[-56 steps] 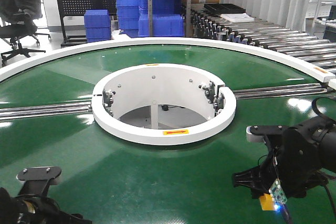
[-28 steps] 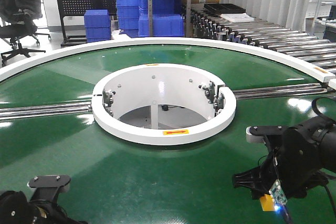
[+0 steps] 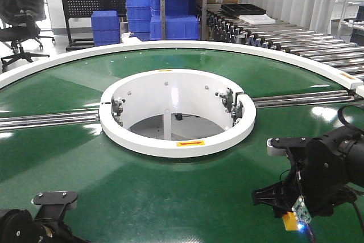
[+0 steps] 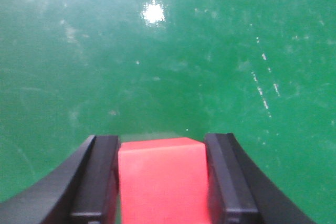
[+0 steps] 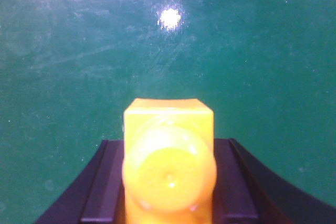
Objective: Pick red and yellow blocks into blue bin
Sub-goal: 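Lower the left gripper onto the red block and close on it, then lift both held blocks off the belt and draw the arms back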
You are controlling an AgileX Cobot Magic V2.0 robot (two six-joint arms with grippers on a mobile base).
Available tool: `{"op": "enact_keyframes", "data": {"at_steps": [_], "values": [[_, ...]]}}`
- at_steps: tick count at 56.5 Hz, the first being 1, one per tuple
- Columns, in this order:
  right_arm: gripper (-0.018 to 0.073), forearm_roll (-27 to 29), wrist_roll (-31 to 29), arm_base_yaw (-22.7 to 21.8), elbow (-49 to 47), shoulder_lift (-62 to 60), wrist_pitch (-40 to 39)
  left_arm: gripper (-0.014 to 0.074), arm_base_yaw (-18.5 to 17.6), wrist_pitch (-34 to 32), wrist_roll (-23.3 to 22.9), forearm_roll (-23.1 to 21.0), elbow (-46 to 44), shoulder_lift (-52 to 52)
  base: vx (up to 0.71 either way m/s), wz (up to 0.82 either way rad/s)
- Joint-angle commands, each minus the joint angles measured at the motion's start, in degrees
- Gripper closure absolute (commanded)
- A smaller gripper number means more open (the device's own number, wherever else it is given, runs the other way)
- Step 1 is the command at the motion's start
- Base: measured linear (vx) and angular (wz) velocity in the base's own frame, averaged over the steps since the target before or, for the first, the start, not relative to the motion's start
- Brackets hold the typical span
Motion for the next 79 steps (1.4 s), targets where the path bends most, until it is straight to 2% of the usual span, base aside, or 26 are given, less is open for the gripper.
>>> {"op": "enact_keyframes", "data": {"at_steps": [1, 10, 18, 35, 43, 53, 60, 69, 79], "values": [[0.0570, -1.28, -0.82, -0.05, -1.84, -3.65, -1.58, 0.0606, -0.30, -1.41, 0.65, -0.30, -1.74, -2.70, 0.00, 0.00], [0.0570, -1.33, -3.00, -0.05, -1.84, -7.27, -1.29, 0.0603, -0.30, 0.52, 3.24, -0.30, -1.74, -6.75, 0.00, 0.00], [0.0570, -1.33, -3.64, -0.05, -1.62, -12.69, -0.09, 0.0600, -0.30, 1.35, 5.11, -0.30, -1.74, -14.44, 0.00, 0.00], [0.0570, -1.28, -5.36, -0.05, -0.27, -28.99, -1.22, 0.0597, -0.30, 3.65, 10.17, -0.35, -1.74, -38.89, 0.00, 0.00], [0.0570, -1.28, -5.36, -0.05, 7.90, -40.24, -5.89, 0.0597, -0.30, 4.45, 10.49, -0.35, -1.57, -50.04, 0.00, 0.00], [0.0570, -1.51, -5.41, -0.05, 23.38, -58.59, -12.17, 0.0597, -0.30, 7.87, 12.04, -0.35, -1.06, -62.18, 0.00, 0.00], [0.0570, -1.91, -5.41, -0.05, 32.43, -72.93, -14.46, 0.0597, -0.30, 6.59, 12.34, -0.52, 3.56, -69.39, 0.00, 0.00], [0.0570, -2.02, -5.36, -0.05, 38.55, -86.02, -13.93, 0.0597, -0.30, 3.76, 11.73, -2.76, 10.17, -73.67, 0.00, 0.00], [0.0570, -2.14, -5.36, -0.05, 41.00, -89.61, -13.83, 0.0597, -0.30, 0.53, 11.74, -5.42, 12.10, -74.02, 0.00, 0.00]]}}
